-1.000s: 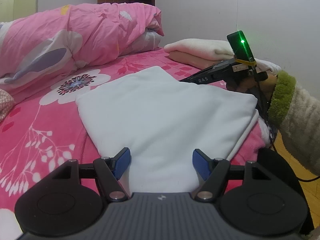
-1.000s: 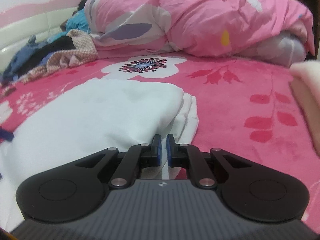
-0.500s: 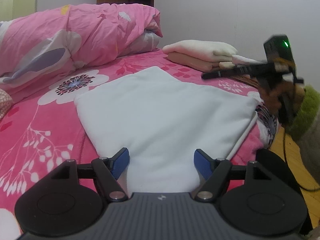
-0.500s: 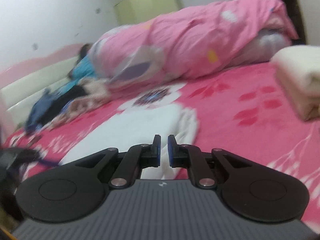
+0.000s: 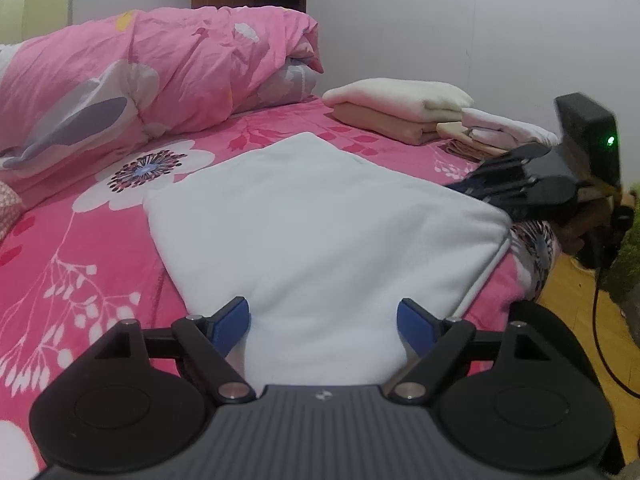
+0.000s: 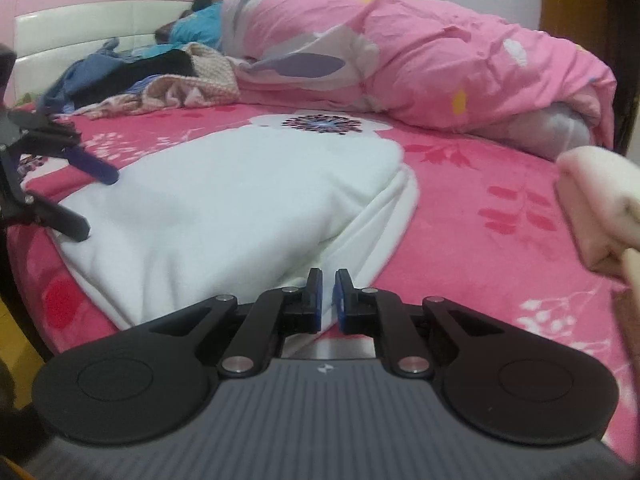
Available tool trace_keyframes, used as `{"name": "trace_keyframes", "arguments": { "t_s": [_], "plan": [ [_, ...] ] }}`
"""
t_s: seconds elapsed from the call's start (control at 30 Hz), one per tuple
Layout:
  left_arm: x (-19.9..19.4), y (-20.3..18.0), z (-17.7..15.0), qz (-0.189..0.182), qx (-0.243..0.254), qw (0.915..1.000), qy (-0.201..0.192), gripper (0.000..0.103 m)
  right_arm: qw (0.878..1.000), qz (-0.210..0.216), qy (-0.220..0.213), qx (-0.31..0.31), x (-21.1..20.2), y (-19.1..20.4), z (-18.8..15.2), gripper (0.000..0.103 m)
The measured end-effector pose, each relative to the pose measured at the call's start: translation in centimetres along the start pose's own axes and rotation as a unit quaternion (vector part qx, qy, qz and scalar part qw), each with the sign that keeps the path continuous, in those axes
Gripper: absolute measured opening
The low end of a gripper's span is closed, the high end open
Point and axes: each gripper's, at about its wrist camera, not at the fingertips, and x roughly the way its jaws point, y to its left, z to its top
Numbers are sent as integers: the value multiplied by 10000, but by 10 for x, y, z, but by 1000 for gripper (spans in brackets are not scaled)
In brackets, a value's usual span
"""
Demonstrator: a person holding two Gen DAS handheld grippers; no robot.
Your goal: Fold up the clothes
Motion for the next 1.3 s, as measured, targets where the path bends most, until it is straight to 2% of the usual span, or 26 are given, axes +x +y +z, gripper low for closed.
{"name": "trace_keyframes", "arguments": {
  "t_s": [0.07,0.1,0.2,0.27,0.3,0.33,0.4,0.47,0.53,0.67,0.7,0.73,0.83,0.9,1.03,1.1,1.17,1.23,1.3],
  "plan": [
    [-1,0,0,2,-15,10000,-22,83,9988,-370,-263,183,-24,-6,5,7],
    [-1,0,0,2,-23,10000,-35,83,9970,-411,-513,400,-39,-7,7,7],
    [-1,0,-1,-28,-112,9999,-67,85,9885,-135,-1247,847,-72,4,6,8],
    [-1,1,-1,-49,-227,9997,-77,86,9858,133,-1424,878,-75,27,-1,8],
    [-1,2,0,-57,-301,9995,-74,87,9859,249,-1399,887,-71,38,-6,7],
    [-1,3,1,-67,-364,9993,-65,87,9883,261,-1200,899,-62,45,-13,5],
    [-1,3,3,-90,-475,9988,-32,89,9932,53,-701,923,-40,54,-33,5],
    [-1,1,5,-60,-472,9989,45,91,9870,-3,-878,1348,-43,51,-41,5],
    [0,-2,7,-3,-411,9991,129,93,9834,-65,-912,1570,-55,50,-29,7],
    [2,-8,10,139,-421,9986,280,95,9798,-96,-1359,1463,-71,61,-12,8],
    [3,-9,11,191,-420,9984,328,95,9814,-99,-1295,1416,-68,64,-12,11],
    [4,-12,13,252,-409,9981,381,96,9857,-157,-1031,1324,-60,67,-14,17],
    [7,-18,17,395,-370,9970,555,99,9943,-528,-369,849,-40,82,-24,18],
    [8,-22,18,503,-344,9962,622,100,9951,-652,-150,722,-43,89,-7,19],
    [11,-27,21,651,-407,9942,748,101,9925,-771,-464,830,-51,88,21,19],
    [13,-29,23,725,-454,9928,834,103,9912,-933,-295,890,-42,83,19,21],
    [16,-32,25,780,-480,9915,920,103,9902,-962,328,955,-21,75,7,24],
    [18,-35,26,859,-451,9902,1002,103,9892,-925,313,1092,-22,74,4,25],
    [19,-38,26,923,-399,9893,1053,103,9873,-955,185,1258,-31,72,17,25]
  ]
}}
